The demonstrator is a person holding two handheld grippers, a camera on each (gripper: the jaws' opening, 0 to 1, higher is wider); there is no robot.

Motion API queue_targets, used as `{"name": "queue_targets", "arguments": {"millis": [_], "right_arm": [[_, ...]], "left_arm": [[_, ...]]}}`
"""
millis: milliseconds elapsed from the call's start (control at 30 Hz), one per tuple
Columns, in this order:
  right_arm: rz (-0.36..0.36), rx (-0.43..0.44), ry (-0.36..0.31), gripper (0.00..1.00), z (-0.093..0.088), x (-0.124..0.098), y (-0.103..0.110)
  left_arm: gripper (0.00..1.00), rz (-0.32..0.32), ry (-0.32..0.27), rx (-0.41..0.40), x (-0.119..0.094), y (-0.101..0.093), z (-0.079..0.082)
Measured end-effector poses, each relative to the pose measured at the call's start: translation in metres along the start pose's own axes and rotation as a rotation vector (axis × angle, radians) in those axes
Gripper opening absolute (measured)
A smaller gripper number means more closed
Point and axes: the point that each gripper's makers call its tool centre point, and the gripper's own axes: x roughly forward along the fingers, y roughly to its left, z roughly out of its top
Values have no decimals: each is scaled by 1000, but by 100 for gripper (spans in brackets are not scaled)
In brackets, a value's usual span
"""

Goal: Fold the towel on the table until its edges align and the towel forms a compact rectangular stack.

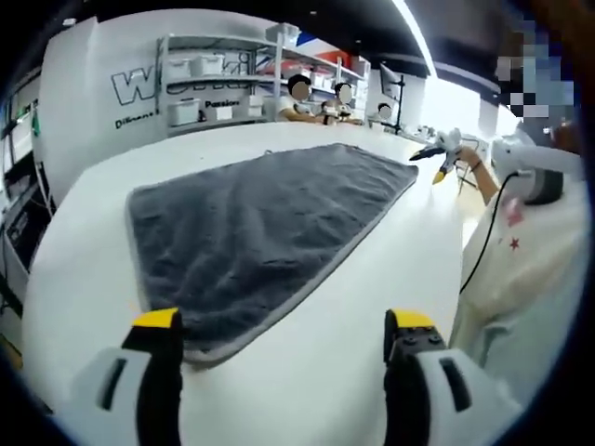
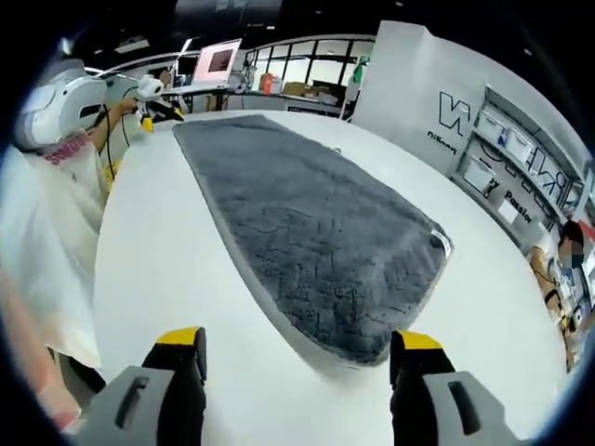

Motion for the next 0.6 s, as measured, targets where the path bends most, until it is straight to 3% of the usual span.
{"name": "queue_targets", "arguments": {"millis": [167, 333, 600], "right_arm": [[19, 10, -21, 82, 8, 2, -4], [45, 19, 4, 73, 6, 7, -3], [77, 35, 11, 71, 7, 15, -4]], "left_arm": [[91, -11, 15, -5, 5, 5, -1], [86, -33, 18, -23, 10, 8, -4], [80, -43, 18, -39, 12, 11, -7]]}}
